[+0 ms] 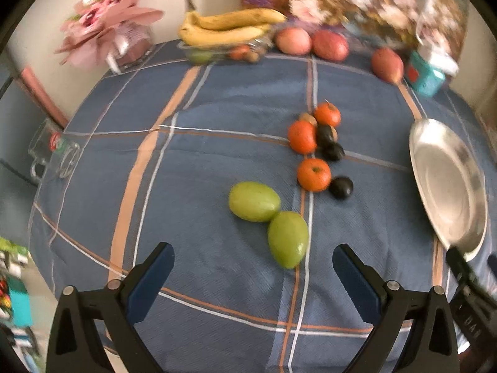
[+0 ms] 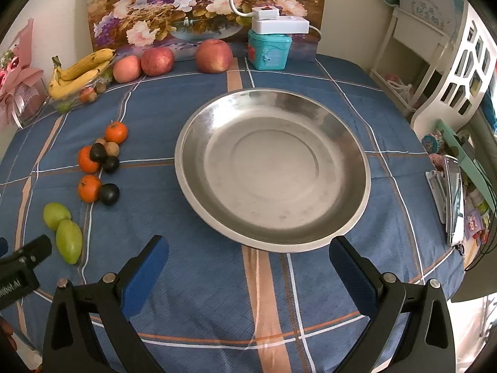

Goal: Organize fruits
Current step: 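Grasp one green mango with the left tool while the right tool grasps the other green mango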

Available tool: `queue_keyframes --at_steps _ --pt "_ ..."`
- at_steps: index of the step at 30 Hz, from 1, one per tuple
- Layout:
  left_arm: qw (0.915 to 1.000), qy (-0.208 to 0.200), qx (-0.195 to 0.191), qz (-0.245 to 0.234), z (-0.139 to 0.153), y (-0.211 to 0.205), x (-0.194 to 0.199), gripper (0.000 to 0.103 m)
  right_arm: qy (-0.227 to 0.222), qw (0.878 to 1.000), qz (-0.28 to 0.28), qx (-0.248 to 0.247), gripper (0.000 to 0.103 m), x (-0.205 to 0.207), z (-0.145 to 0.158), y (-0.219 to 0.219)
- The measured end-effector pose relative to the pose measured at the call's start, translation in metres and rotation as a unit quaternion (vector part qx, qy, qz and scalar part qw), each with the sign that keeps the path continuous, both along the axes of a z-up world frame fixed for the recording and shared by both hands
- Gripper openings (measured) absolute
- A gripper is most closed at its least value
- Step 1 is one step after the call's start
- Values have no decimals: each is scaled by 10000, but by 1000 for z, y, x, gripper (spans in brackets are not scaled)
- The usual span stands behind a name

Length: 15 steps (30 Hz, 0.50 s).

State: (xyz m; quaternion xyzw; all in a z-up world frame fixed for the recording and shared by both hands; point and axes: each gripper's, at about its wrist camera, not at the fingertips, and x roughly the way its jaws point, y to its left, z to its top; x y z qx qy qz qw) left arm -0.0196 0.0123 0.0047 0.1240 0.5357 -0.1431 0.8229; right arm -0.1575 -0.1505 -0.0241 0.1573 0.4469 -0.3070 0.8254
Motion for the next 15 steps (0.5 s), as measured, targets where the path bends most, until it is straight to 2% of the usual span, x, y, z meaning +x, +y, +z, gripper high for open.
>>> queue_keyframes --at_steps 4,8,10,12,15 --pt "9977 -40 -356 583 4 25 18 103 -136 9997 165 69 103 6 4 6" --pt "9935 -54 -575 979 2 43 36 103 -407 9966 502 517 103 23 5 19" --pt "9932 -33 -564 1013 -2 47 44 103 -522 9939 644 727 103 33 5 26" --pt "9941 80 -511 957 -8 46 48 103 -531 9929 753 746 103 44 6 35" --pt "9933 243 -632 941 -13 48 56 103 -505 9906 991 800 103 58 3 49"
